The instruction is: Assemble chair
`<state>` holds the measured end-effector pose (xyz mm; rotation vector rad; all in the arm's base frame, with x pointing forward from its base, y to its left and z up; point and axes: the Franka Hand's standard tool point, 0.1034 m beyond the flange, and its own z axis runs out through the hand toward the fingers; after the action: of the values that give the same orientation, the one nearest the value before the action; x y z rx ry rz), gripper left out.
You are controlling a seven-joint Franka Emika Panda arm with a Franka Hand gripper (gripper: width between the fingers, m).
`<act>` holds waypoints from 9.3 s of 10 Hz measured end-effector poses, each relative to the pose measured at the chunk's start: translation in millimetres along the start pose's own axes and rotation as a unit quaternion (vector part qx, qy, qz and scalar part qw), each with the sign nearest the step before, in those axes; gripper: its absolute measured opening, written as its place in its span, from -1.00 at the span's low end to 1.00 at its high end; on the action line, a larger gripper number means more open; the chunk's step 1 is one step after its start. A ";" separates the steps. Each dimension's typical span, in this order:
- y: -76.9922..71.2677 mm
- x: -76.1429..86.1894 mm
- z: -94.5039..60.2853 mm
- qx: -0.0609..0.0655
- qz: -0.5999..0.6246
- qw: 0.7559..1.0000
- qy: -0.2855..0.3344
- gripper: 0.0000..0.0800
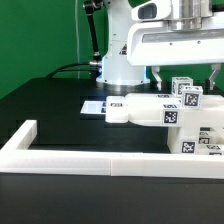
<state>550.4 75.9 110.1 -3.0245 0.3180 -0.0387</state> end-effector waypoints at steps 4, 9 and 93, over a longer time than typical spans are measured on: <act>2.5 0.6 0.1 -0.006 -0.081 0.997 0.000 0.55; 5.1 1.4 0.1 -0.006 -0.043 0.999 0.001 -0.33; 9.3 25.9 -29.1 0.064 0.368 0.927 0.017 0.62</act>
Offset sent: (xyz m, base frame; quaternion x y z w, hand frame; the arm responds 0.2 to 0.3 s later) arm 0.0000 0.0000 0.0000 0.0000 0.0000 0.0000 1.0000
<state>572.8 58.5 138.5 -2.5796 1.3580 -0.0495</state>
